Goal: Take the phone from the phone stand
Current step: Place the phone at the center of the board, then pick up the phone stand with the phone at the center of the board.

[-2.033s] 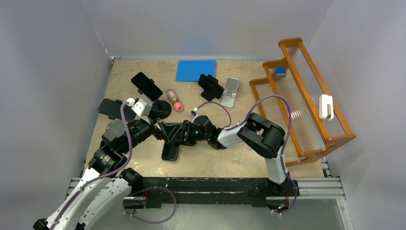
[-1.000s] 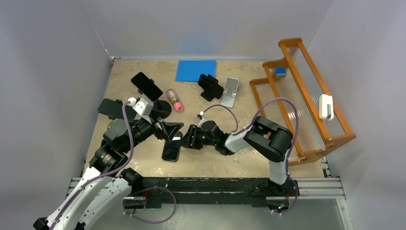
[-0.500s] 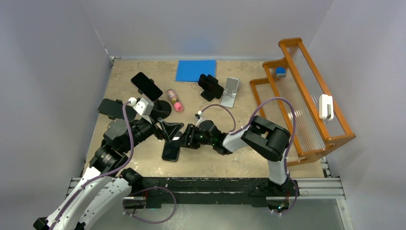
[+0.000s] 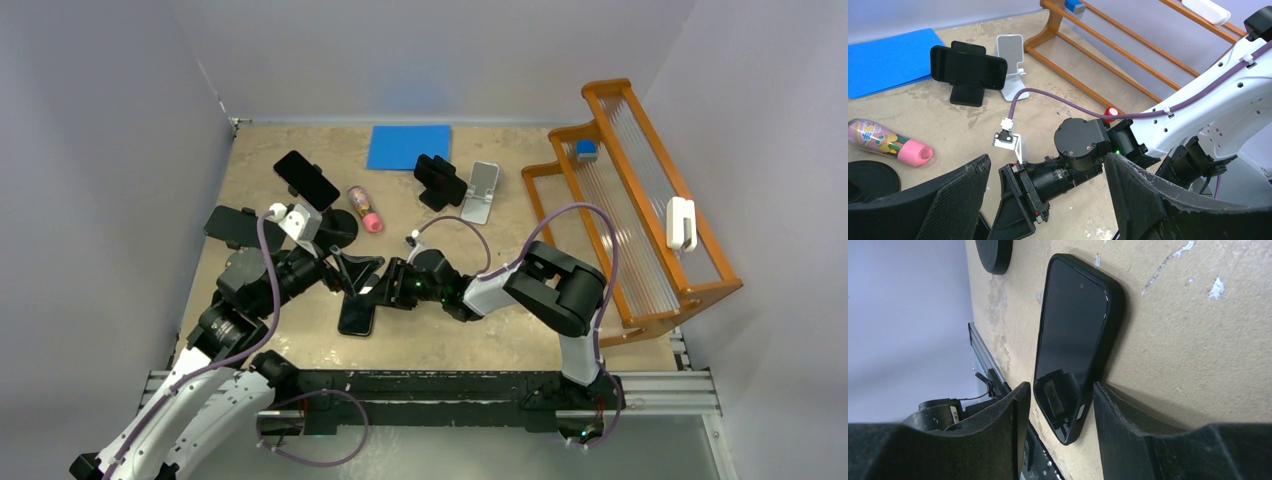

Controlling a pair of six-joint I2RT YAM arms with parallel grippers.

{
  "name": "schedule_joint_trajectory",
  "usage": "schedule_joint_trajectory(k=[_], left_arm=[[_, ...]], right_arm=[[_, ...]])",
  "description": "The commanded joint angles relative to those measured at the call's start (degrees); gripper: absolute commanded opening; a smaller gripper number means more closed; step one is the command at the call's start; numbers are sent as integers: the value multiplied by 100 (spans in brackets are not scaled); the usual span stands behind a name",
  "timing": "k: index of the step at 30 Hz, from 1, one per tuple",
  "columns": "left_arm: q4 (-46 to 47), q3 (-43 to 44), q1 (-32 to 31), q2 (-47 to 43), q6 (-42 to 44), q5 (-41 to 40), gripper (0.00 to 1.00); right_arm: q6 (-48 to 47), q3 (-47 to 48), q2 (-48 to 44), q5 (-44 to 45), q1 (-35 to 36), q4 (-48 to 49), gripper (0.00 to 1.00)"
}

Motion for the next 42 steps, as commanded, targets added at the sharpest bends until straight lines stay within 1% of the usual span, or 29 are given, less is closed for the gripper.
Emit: schedule_joint_trajectory(k=[1,6,10,16,22,26,30,32,36,38,40,42], left_arm=[[173,119,-7,11,96,59,82],[169,119,-5,14,97,51,82],[158,119,-9,-15,105,36,82],[169,111,-11,-85,105,-4,82],[174,94,-4,-146,114,-43,81],[179,84,-9,-174,122,-112,81],[169,80,-7,-152,131,-159,81],[156,84,-4,-128,140,-176,81],[159,75,-10,-93,140,-220,81],[179,60,-5,-80,132,-237,81],[207,41,-4,-65,131,-239,81],[224,24,-3,-84,139,-240,81]], right_arm=[[-151,258,-1,70,31,54,51],[-392,247,-270,225,31,-289,51],[-833,110,-927,727,31,-730,52],[-1696,-313,-2404,1846,31,-1536,53],[-2574,-876,-4243,3063,40,-2260,53],[-3007,-1104,-5270,3810,40,-2668,54],[-3296,-1180,-5988,4329,40,-2885,65],[-3511,-1167,-6192,4423,40,-2827,69],[-4110,-1026,-6296,4431,40,-2224,74],[-4406,-768,-6082,4379,29,-2030,74],[-4652,-399,-5742,4512,16,-2027,73],[-4825,46,-5295,4442,-98,-2174,74]])
